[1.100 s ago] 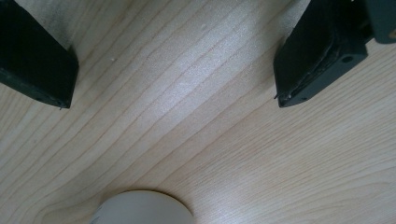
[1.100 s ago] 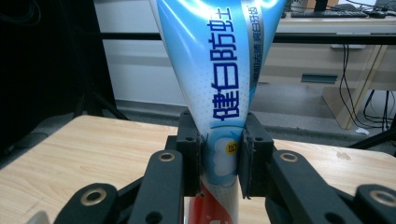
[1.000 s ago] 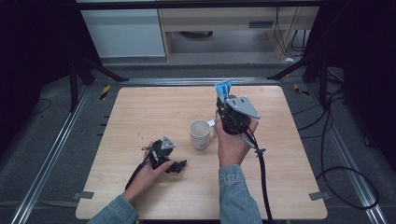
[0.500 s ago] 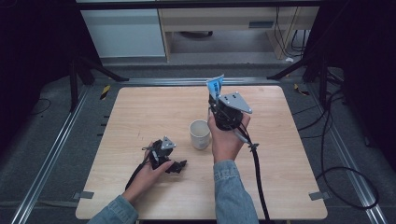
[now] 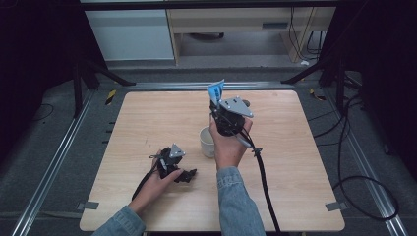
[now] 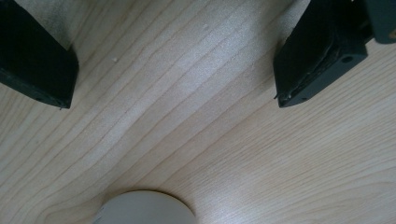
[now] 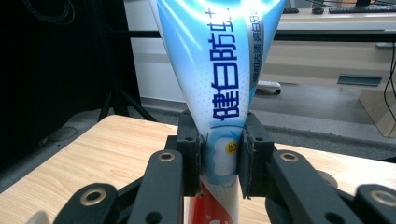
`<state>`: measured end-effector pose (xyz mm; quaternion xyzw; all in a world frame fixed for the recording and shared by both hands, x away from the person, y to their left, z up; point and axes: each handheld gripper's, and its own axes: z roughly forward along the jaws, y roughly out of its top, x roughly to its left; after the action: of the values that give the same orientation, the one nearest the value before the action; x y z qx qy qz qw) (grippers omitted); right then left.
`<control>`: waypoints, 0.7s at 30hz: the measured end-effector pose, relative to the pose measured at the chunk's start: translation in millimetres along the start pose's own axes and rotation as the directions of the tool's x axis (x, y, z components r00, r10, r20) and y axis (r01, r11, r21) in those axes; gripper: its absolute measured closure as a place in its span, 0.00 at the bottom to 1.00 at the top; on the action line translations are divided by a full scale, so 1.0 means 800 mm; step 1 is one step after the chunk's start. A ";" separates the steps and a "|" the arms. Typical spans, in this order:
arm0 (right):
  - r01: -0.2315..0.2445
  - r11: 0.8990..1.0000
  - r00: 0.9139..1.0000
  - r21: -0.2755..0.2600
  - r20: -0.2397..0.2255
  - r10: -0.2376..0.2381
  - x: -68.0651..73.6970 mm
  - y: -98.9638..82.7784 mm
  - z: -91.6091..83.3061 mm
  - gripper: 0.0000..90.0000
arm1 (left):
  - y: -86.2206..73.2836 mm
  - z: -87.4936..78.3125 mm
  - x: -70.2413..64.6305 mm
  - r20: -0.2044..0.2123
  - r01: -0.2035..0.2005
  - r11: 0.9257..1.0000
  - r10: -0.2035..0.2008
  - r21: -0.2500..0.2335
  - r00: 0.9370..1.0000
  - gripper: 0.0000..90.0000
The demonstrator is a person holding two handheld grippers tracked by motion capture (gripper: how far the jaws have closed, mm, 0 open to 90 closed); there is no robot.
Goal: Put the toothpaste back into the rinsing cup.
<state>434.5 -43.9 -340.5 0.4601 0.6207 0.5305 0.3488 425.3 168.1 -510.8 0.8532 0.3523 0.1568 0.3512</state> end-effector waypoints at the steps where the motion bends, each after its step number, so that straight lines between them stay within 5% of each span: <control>1: 0.000 1.000 1.000 0.000 0.000 0.000 0.000 0.000 0.000 0.81 | 0.000 0.000 0.000 0.000 0.000 1.000 0.000 0.000 1.000 0.00; 21: -0.010 0.999 0.999 0.046 -0.030 0.011 0.009 -0.032 0.022 0.81 | 0.000 0.000 0.000 0.000 0.000 1.000 0.000 -0.002 1.000 0.00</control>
<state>443.5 -31.5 -368.4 0.4630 0.6355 0.5249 0.3260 425.1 168.0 -510.9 0.8528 0.3522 0.1574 0.3520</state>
